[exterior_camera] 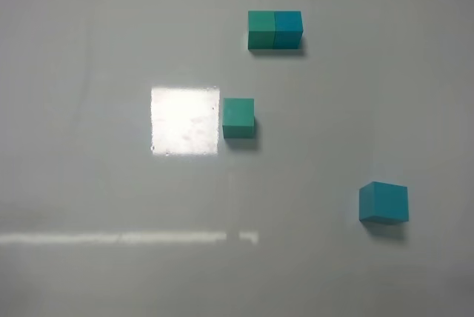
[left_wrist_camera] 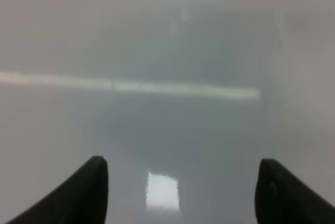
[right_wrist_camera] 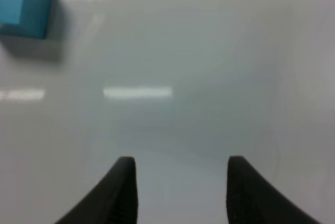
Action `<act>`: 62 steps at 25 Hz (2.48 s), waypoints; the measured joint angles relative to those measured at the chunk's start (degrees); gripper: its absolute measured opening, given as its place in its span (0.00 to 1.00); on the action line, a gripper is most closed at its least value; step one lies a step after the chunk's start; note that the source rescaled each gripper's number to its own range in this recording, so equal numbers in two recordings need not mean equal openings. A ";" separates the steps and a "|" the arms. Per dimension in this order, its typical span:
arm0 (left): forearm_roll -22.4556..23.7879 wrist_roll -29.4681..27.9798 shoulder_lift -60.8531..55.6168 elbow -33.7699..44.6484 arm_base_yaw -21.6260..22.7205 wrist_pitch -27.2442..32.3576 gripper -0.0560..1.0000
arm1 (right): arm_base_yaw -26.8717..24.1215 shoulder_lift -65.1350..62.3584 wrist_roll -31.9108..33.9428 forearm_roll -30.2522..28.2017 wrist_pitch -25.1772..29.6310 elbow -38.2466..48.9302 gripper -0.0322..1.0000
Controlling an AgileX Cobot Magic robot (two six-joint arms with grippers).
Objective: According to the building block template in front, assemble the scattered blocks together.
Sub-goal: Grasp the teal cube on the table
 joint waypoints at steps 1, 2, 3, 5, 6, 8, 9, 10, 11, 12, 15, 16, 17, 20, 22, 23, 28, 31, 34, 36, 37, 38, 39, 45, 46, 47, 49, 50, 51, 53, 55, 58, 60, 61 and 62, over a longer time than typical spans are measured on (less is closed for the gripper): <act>0.00 0.00 0.00 0.00 0.00 0.00 0.70 | 0.00 0.00 0.00 0.00 0.00 0.00 0.05; 0.00 0.00 0.00 0.00 0.00 0.00 0.70 | 0.00 0.00 0.00 0.31 0.00 0.00 0.05; 0.00 0.00 0.00 0.00 0.00 0.00 0.70 | 0.00 0.00 0.00 0.31 0.00 0.00 0.05; 0.00 0.00 0.00 0.00 0.00 0.00 0.70 | 0.00 0.00 0.00 0.00 0.00 0.00 0.05; 0.00 0.00 -0.01 0.00 0.00 0.00 0.70 | 0.00 0.00 0.00 0.00 0.00 0.00 0.05; 0.00 0.00 -0.01 0.00 0.00 0.00 0.70 | 0.00 0.00 -0.06 0.00 -0.08 0.00 0.05; 0.00 0.00 -0.01 0.00 0.00 0.00 0.70 | 0.00 0.00 -0.41 0.00 -0.43 -0.31 0.05; 0.00 0.00 -0.01 0.00 0.00 0.00 0.70 | 0.00 0.35 -1.59 0.00 -1.24 -1.12 0.05; 0.00 0.00 -0.01 0.00 0.00 0.00 0.70 | 0.00 1.57 -3.19 -0.37 -2.47 -2.86 0.05; 0.00 0.00 -0.01 0.00 0.00 0.00 0.70 | 0.00 3.89 -4.61 -0.57 -3.80 -5.25 0.05; 0.00 0.00 -0.01 0.00 0.00 0.00 0.70 | 0.00 13.65 -11.23 1.68 -5.24 -13.57 0.06; 0.00 0.00 -0.01 0.00 0.00 0.00 0.70 | 0.00 18.36 -14.70 5.00 -5.66 -16.32 0.06; 0.00 0.00 -0.01 0.00 0.00 0.00 0.70 | 0.18 22.15 -19.97 7.89 -5.97 -18.80 0.06; 0.00 0.00 -0.01 0.00 0.00 0.00 0.70 | 2.51 30.52 -35.40 15.24 -6.57 -23.42 0.08; 0.00 0.00 -0.01 0.00 0.00 0.00 0.68 | 5.21 34.35 -41.40 15.33 -5.58 -24.12 0.18; 0.00 0.00 -0.01 0.00 0.00 0.00 0.67 | 7.23 36.29 -44.21 14.14 -4.47 -24.12 0.24; 0.00 0.00 -0.01 0.00 0.00 0.00 0.67 | 17.25 43.36 -48.47 4.97 -2.52 -24.12 0.60; 0.00 0.00 -0.01 0.00 0.00 0.00 0.67 | 22.80 45.43 -48.59 1.67 -3.90 -24.12 0.78; 0.00 0.00 -0.01 0.00 0.00 0.00 0.66 | 27.50 47.74 -45.48 -2.58 -4.13 -24.71 0.91; 0.00 0.00 -0.01 0.00 0.00 0.00 0.66 | 31.30 50.44 -41.74 -4.83 -3.94 -26.61 0.96; 0.00 0.00 -0.01 0.00 0.00 0.00 0.65 | 32.86 51.68 -40.87 -5.17 -3.70 -27.71 0.96; 0.00 0.00 -0.01 0.00 0.00 0.00 0.65 | 34.67 53.40 -40.21 -5.56 -3.57 -29.04 0.97; 0.00 0.00 -0.01 0.00 0.00 0.00 0.65 | 36.17 54.52 -39.58 -6.25 -3.51 -30.11 0.98; 0.00 0.00 -0.01 0.00 0.00 0.00 0.65 | 39.61 59.11 -38.14 -9.91 -2.76 -31.41 1.00; 0.00 0.00 -0.01 0.00 0.00 0.00 0.65 | 39.92 59.32 -38.00 -10.04 -2.81 -31.41 1.00; 0.00 0.11 -0.01 0.00 0.00 0.00 0.65 | 39.98 59.62 -37.62 -10.22 -3.00 -31.35 1.00; 0.00 0.11 -0.01 0.00 0.00 0.00 0.64 | 39.98 60.17 -37.22 -11.07 -3.57 -30.71 1.00; 0.00 0.11 -0.01 0.00 0.00 0.00 0.64 | 39.98 60.38 -37.05 -11.55 -3.70 -30.25 1.00; 0.00 0.13 -0.01 0.00 0.00 0.00 0.64 | 39.98 60.63 -36.67 -12.18 -4.31 -29.43 1.00; 0.00 0.13 -0.01 0.00 0.00 0.00 0.64 | 39.98 60.71 -35.94 -13.03 -5.50 -28.13 1.00; 0.00 0.13 -0.01 0.00 0.00 0.00 0.64 | 39.98 60.71 -35.59 -14.04 -6.53 -26.56 1.00; 0.00 0.13 -0.01 0.00 0.00 0.00 0.64 | 39.98 60.71 -35.27 -15.37 -7.32 -25.64 1.00; 0.00 0.13 -0.01 0.00 0.00 0.00 0.64 | 39.98 60.71 -35.11 -15.86 -7.71 -25.64 1.00; 0.00 0.13 -0.01 0.00 0.00 0.00 0.64 | 39.98 60.65 -34.89 -16.16 -7.76 -25.64 1.00; 0.00 0.13 -0.01 0.00 0.00 0.00 0.63 | 39.98 60.65 -34.44 -17.01 -7.78 -25.64 1.00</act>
